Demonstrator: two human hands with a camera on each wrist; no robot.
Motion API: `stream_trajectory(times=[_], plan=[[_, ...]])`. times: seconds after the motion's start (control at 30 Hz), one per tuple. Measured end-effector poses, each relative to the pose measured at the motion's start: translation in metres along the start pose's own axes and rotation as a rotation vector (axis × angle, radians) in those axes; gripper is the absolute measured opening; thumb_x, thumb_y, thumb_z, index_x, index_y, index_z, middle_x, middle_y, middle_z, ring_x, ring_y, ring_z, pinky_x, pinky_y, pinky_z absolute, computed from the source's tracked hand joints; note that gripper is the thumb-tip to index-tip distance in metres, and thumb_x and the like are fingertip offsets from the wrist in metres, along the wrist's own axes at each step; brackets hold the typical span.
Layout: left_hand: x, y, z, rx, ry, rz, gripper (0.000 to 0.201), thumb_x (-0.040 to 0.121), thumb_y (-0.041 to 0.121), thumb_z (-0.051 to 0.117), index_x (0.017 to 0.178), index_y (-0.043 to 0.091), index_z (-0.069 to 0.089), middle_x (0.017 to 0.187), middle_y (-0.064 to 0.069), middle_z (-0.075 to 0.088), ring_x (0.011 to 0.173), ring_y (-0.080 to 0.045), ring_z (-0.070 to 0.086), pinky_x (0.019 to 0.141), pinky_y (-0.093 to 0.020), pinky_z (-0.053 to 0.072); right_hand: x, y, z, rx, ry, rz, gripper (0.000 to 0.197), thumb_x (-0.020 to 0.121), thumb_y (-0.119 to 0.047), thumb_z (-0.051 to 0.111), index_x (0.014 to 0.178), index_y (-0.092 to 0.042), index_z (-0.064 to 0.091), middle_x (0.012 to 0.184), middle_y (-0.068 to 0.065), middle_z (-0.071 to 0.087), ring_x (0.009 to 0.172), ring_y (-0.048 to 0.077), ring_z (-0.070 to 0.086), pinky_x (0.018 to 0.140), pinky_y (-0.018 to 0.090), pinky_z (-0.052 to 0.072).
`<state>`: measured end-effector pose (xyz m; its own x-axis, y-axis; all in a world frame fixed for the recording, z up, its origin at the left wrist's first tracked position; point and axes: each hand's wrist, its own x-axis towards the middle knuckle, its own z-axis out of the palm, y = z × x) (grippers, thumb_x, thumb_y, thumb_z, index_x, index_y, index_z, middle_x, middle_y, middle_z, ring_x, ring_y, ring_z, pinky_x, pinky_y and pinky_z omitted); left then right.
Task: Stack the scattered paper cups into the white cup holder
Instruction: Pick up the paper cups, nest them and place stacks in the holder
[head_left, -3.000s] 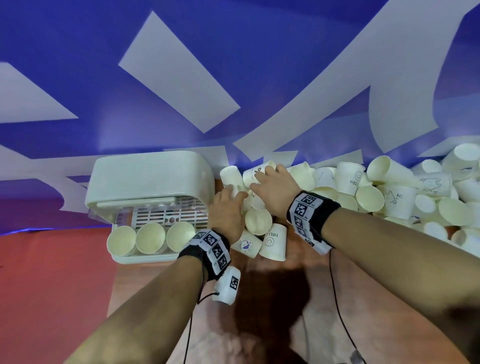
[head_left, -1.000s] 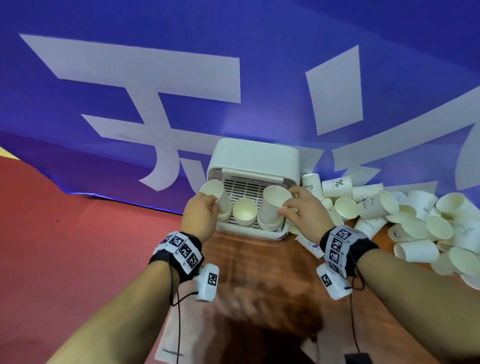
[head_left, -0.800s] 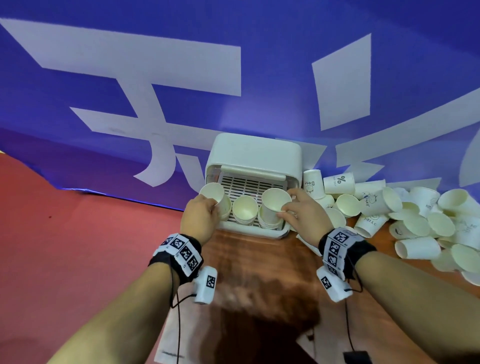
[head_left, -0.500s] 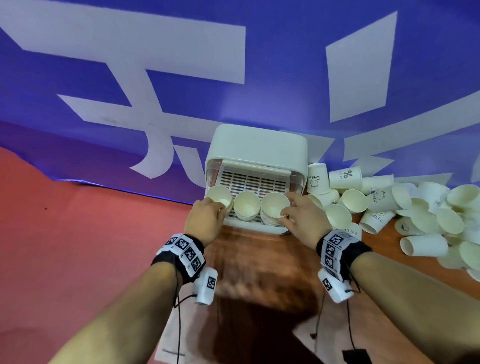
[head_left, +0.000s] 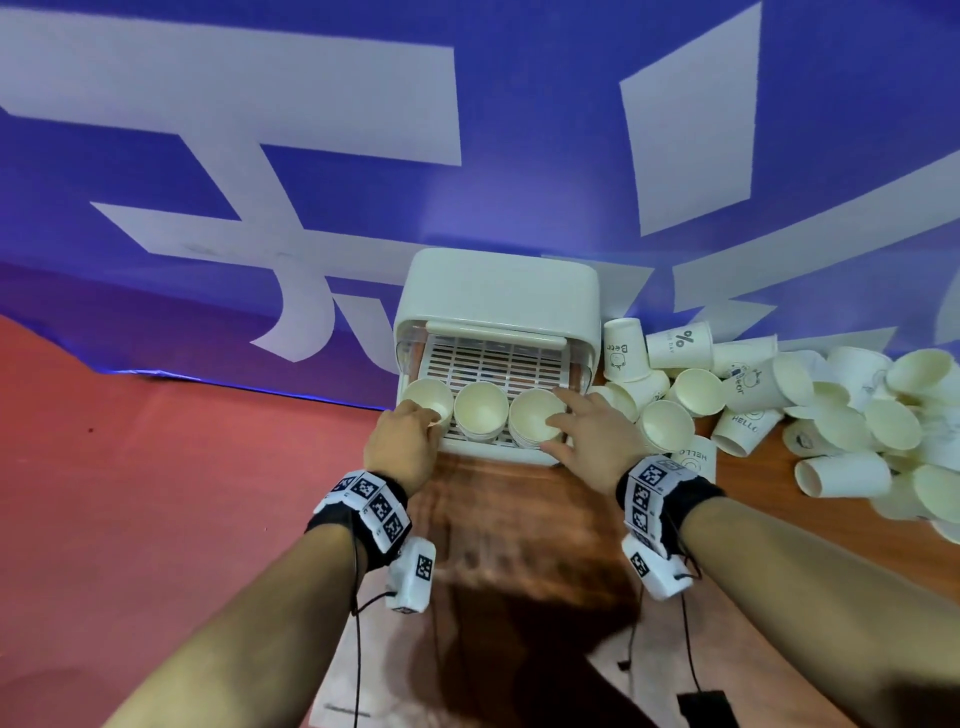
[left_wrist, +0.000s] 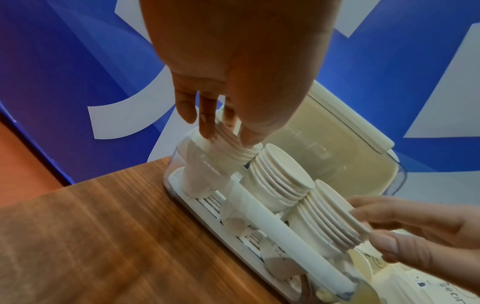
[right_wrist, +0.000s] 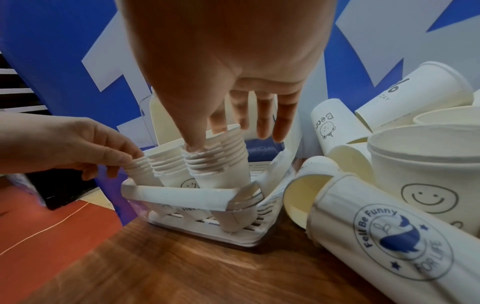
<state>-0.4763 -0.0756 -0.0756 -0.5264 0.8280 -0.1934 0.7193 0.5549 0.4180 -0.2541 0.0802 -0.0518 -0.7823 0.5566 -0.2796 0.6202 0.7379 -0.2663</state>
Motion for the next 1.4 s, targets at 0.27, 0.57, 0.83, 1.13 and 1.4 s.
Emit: stream_trajectory(times=[0.27, 0.57, 0.83, 1.13, 1.4], plan=[[-0.019, 0.049, -0.011, -0.041, 0.081, 0.064, 0.021, 0.09, 0.018, 0.054, 0.102, 0.009, 0.069, 0.106, -0.008, 0.06, 0.097, -0.03, 0.053, 0.081, -0.041, 0.048, -0.034, 0.012, -0.016, 0.157, 0.119, 0.013, 0.042, 0.095, -0.042, 0.053, 0.132, -0.022, 0.056, 0.149, -0.001, 0.039, 0.132, 0.022, 0.04, 0.101, 0.037, 0.042], [-0.042, 0.14, 0.021, -0.076, 0.044, 0.222, 0.016, 0.087, 0.017, 0.057, 0.095, 0.012, 0.07, 0.096, -0.006, 0.061, 0.09, -0.026, 0.058, 0.077, -0.038, 0.049, -0.105, 0.085, -0.033, 0.206, 0.175, 0.118, 0.036, 0.098, -0.036, 0.05, 0.129, -0.02, 0.057, 0.135, -0.003, 0.05, 0.124, 0.019, 0.045, 0.098, 0.032, 0.041], [-0.053, 0.207, 0.075, -0.063, -0.039, 0.304, 0.02, 0.087, 0.017, 0.055, 0.101, 0.012, 0.069, 0.103, -0.007, 0.062, 0.097, -0.026, 0.059, 0.084, -0.034, 0.046, -0.157, 0.157, -0.022, 0.218, 0.144, 0.235, 0.039, 0.095, -0.029, 0.051, 0.133, -0.02, 0.053, 0.135, 0.0, 0.052, 0.12, 0.022, 0.049, 0.097, 0.035, 0.043], [-0.042, 0.223, 0.136, 0.001, -0.152, 0.153, 0.032, 0.084, 0.02, 0.06, 0.116, 0.017, 0.062, 0.141, -0.014, 0.038, 0.122, -0.033, 0.048, 0.103, -0.041, 0.041, -0.142, 0.185, 0.019, 0.151, -0.089, 0.089, 0.035, 0.095, -0.029, 0.049, 0.129, -0.035, 0.059, 0.159, 0.0, 0.02, 0.141, 0.027, 0.023, 0.112, 0.045, 0.03], [-0.04, 0.222, 0.158, -0.105, -0.174, 0.057, 0.036, 0.08, 0.015, 0.062, 0.116, 0.011, 0.061, 0.129, -0.013, 0.045, 0.106, -0.033, 0.057, 0.097, -0.042, 0.047, -0.138, 0.191, 0.038, 0.077, -0.234, 0.049, 0.049, 0.095, -0.024, 0.045, 0.142, -0.037, 0.042, 0.162, -0.008, -0.006, 0.136, 0.027, 0.029, 0.105, 0.041, 0.037]])
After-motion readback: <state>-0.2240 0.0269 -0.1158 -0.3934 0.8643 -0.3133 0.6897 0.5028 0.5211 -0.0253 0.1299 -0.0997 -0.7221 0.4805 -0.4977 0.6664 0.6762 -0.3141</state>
